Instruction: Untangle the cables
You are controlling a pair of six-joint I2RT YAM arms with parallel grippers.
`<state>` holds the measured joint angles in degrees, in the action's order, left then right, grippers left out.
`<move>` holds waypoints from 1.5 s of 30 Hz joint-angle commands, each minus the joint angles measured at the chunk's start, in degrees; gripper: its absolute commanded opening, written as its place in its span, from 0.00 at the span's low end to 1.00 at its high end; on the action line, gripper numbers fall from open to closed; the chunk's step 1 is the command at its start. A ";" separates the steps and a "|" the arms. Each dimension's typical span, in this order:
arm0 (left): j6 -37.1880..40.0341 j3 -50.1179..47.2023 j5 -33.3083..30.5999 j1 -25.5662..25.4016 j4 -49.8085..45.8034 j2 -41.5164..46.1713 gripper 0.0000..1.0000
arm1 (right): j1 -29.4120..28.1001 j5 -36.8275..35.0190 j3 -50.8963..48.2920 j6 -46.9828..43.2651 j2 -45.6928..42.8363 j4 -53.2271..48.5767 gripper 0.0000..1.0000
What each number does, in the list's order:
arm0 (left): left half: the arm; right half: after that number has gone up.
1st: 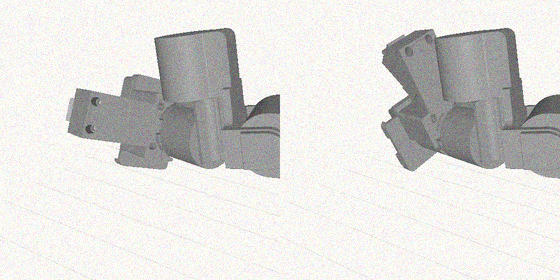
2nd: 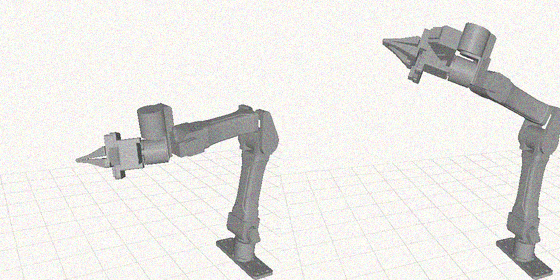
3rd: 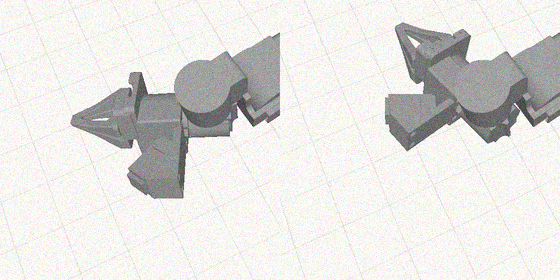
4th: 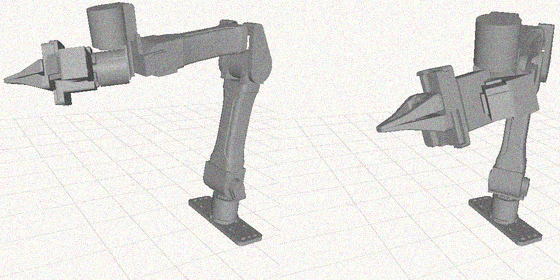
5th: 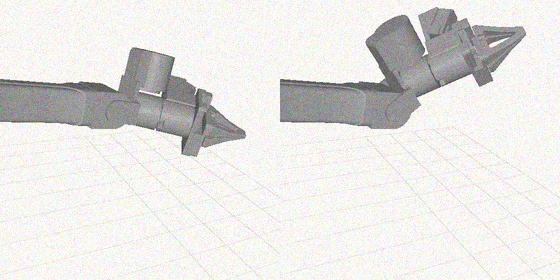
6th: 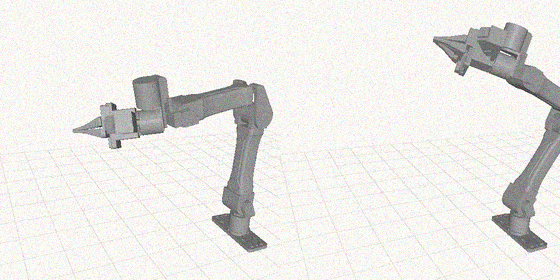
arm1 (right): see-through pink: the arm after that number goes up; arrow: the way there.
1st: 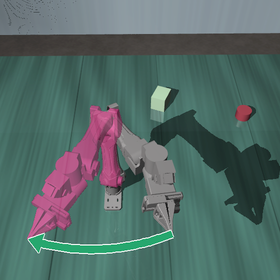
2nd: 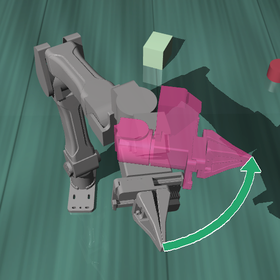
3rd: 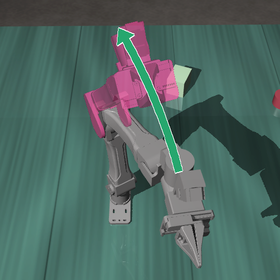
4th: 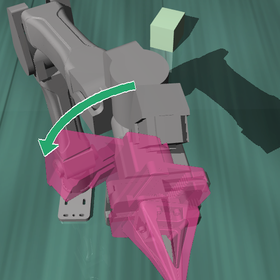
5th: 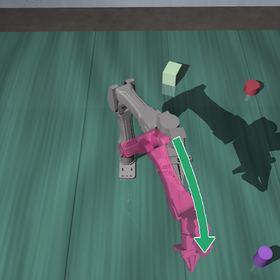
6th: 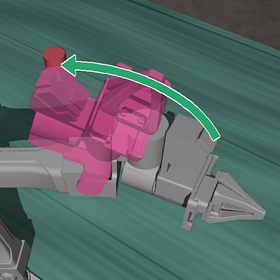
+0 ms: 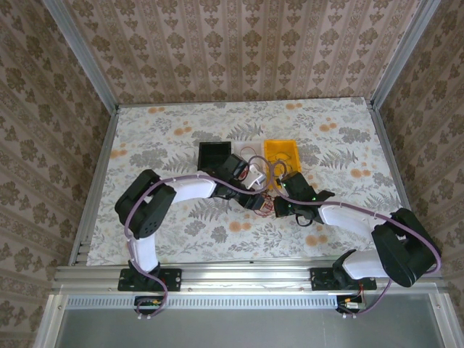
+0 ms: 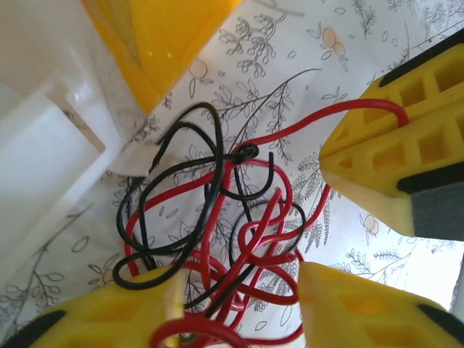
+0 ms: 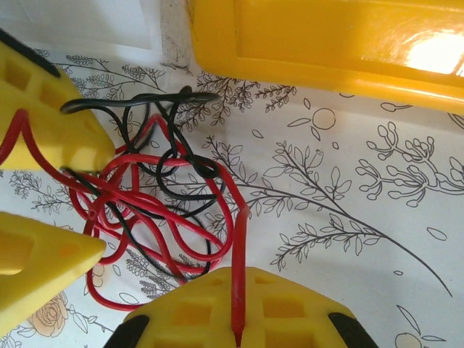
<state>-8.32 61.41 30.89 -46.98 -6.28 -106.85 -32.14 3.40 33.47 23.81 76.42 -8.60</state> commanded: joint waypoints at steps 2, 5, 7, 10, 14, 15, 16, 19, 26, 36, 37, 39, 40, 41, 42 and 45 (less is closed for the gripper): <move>1.70 0.66 -0.59 -0.28 -4.02 -0.32 0.21 | -0.33 -1.70 -1.26 0.44 -1.67 -0.78 0.00; 1.69 -1.20 -1.99 -0.18 -4.59 1.59 0.02 | -0.16 -3.05 -1.61 1.77 -2.39 -0.69 0.00; 1.34 -3.44 -2.80 -0.13 -4.14 3.83 0.00 | 0.29 -4.35 -1.74 2.67 -3.08 -1.01 0.00; -0.36 -7.82 -3.00 0.64 -2.25 8.26 0.00 | 1.97 -6.37 -2.16 4.81 -3.98 -1.61 0.00; -3.05 -14.21 -1.40 3.04 0.21 14.24 0.00 | 5.97 -6.90 -3.38 8.38 -5.22 -1.85 0.00; -3.55 -15.41 -1.20 3.59 0.26 15.42 0.00 | 6.94 -7.01 -3.66 9.25 -5.43 -1.93 0.00; -4.02 -16.67 -1.01 4.20 0.54 16.61 0.00 | 8.10 -7.01 -3.98 10.30 -5.54 -2.11 0.00; -4.97 -19.47 -0.69 5.32 0.83 19.44 0.00 | 10.90 -6.41 -4.72 12.40 -5.25 -2.45 0.00; -5.84 -23.09 -0.81 7.75 -1.02 22.72 0.00 | 12.72 -7.88 -3.97 14.57 -3.49 -4.57 0.00; -8.47 -24.00 -0.78 9.84 -2.16 22.12 0.14 | 12.62 -12.49 -2.82 16.58 -3.40 -7.63 0.00; -8.93 -24.22 -0.28 9.89 -1.54 22.17 0.19 | 12.63 -12.18 -2.72 16.17 -3.41 -7.54 0.00; -9.71 -24.88 0.43 9.89 0.03 22.19 0.35 | 12.30 -11.27 -2.54 14.95 -3.20 -7.22 0.00; -9.91 -24.89 0.57 9.89 0.51 22.06 0.40 | 11.96 -11.13 -2.23 14.33 -2.97 -7.26 0.00; -10.13 -24.84 0.46 9.85 0.94 21.88 0.43 | 11.63 -11.00 -2.03 13.93 -2.83 -7.38 0.00; -10.33 -24.69 -0.20 9.72 1.30 21.71 0.44 | 11.42 -10.88 -1.93 13.73 -2.74 -7.17 0.00; -9.86 -23.69 -1.64 8.75 2.18 21.42 0.48 | 11.31 -10.47 -2.14 13.89 -2.73 -6.57 0.00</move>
<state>-17.69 36.62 30.44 -37.50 -4.40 -85.45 -20.53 -3.84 31.31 38.76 73.36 -13.08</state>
